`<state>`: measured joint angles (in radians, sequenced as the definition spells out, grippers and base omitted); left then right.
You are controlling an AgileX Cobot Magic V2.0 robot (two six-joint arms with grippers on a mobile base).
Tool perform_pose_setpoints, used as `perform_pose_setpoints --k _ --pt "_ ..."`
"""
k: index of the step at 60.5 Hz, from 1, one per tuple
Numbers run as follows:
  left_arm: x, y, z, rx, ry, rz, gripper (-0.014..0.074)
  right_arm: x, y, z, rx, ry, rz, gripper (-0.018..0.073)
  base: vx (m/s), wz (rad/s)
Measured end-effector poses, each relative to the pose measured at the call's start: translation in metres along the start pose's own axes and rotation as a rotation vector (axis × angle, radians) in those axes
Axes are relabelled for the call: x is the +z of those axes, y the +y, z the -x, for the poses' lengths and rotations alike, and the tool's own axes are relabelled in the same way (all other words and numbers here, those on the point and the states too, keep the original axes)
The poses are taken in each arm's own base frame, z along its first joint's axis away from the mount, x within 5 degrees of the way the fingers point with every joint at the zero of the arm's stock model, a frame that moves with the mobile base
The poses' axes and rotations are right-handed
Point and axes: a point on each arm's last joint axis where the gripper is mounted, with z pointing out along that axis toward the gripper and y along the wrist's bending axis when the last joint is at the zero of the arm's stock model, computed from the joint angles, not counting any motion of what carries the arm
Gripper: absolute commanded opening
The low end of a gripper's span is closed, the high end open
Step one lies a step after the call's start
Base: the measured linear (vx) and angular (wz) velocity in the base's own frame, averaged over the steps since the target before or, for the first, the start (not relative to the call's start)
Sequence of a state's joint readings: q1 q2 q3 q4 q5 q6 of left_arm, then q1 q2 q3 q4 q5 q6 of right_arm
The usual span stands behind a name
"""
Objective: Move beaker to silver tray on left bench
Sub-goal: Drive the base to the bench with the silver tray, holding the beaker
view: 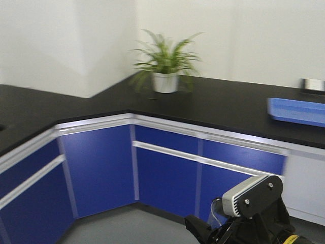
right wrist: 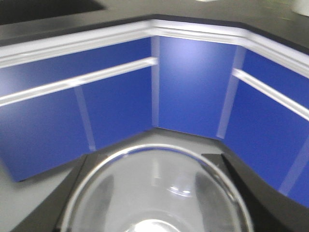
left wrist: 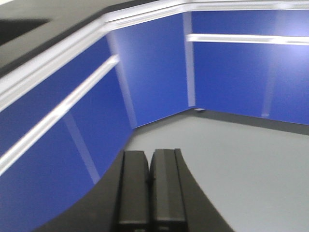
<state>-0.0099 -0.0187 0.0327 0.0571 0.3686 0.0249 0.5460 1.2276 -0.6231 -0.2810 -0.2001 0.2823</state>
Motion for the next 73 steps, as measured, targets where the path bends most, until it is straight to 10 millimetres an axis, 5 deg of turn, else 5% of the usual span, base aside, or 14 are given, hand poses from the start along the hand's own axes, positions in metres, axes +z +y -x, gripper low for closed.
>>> perform_pose_setpoints --k 73 --pt "0.0 0.0 0.0 0.0 0.0 0.0 0.0001 0.0 0.0 0.0 0.0 0.0 0.0 -0.0011 0.08 0.66"
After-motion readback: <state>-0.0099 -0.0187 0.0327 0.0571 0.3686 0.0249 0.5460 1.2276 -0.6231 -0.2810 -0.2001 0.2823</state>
